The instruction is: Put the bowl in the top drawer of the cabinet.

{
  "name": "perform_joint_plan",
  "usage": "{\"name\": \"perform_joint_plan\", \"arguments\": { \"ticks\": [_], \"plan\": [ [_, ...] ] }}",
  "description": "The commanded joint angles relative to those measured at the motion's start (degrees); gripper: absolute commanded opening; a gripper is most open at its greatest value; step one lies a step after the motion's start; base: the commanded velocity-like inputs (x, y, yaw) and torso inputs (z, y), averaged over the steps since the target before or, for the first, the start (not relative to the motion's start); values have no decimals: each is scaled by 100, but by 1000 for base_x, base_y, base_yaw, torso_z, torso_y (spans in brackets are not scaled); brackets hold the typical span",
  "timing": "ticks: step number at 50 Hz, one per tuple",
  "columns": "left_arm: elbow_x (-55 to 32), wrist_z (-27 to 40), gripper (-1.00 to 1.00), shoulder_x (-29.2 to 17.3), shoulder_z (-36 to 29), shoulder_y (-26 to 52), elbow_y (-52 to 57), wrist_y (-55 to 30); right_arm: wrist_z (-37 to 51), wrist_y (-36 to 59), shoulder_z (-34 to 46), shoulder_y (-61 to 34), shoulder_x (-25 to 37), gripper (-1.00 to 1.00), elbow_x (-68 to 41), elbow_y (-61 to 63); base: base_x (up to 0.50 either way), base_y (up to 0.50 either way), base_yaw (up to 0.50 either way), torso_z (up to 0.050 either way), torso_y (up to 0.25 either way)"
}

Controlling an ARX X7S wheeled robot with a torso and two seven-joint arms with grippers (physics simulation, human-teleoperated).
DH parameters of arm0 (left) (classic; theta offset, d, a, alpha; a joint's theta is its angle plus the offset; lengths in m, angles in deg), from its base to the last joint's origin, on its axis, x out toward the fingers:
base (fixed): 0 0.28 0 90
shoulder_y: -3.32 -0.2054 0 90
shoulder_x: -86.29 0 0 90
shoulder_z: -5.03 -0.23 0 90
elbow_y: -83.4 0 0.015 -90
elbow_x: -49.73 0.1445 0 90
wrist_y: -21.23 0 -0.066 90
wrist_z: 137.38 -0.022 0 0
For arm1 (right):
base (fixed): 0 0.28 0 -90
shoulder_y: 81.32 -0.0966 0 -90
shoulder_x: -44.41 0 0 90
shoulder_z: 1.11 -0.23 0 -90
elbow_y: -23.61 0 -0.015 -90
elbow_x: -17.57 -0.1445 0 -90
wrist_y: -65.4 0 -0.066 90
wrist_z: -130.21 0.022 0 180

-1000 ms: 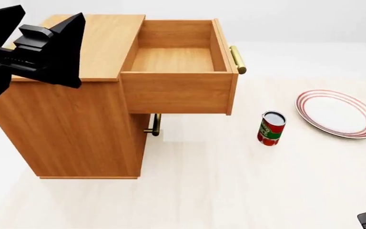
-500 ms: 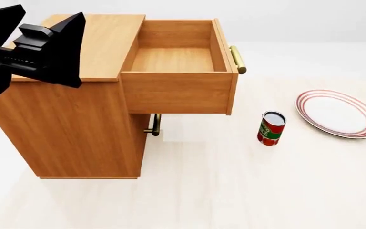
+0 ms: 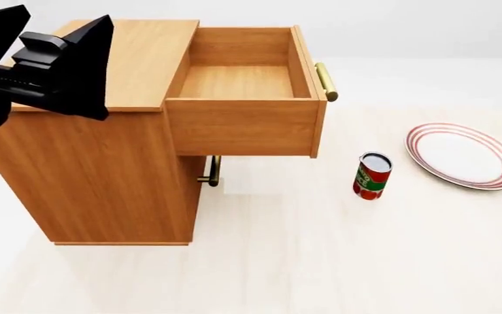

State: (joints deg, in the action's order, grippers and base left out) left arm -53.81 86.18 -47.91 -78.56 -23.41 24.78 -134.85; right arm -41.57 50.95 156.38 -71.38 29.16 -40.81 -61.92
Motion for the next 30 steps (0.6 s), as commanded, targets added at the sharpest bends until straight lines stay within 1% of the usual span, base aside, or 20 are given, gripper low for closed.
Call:
{"name": "perform_joint_plan", "arguments": {
  "ticks": [1, 6, 9, 14, 22, 27, 30],
  "plan": [
    [-98, 93, 100, -87, 54, -44, 69, 72, -1861, 767, 646, -2150, -855, -100, 1704, 188, 0, 0, 0, 0, 0],
    [-101, 107, 100, -122, 84, -68, 86, 97, -2273, 578, 1045, -2531, -1751, -100, 2129, -515, 0, 0, 0, 0, 0],
    [-106, 111, 100, -139, 89, -71, 89, 107, -2536, 341, 1293, -2681, -2133, -100, 2343, -919, 0, 0, 0, 0, 0],
    [-167, 188, 100, -223, 153, -120, 119, 144, -3160, -346, 1666, -2998, -2694, -100, 2705, -1732, 0, 0, 0, 0, 0],
    [-300, 390, 100, -363, 235, -208, 212, 212, -4135, -1661, 2145, -3387, -3590, -100, 3302, -3468, 0, 0, 0, 0, 1],
    [-324, 464, 100, -399, 189, -144, 206, 226, -4812, -2887, 2346, -3531, -4387, -100, 3661, -5165, 0, 0, 0, 0, 0],
    [-378, 528, 100, -437, 160, -103, 208, 235, -5256, -3854, 2375, -3621, -4976, -100, 3822, -6495, 0, 0, 0, 0, 0]
  ]
}}
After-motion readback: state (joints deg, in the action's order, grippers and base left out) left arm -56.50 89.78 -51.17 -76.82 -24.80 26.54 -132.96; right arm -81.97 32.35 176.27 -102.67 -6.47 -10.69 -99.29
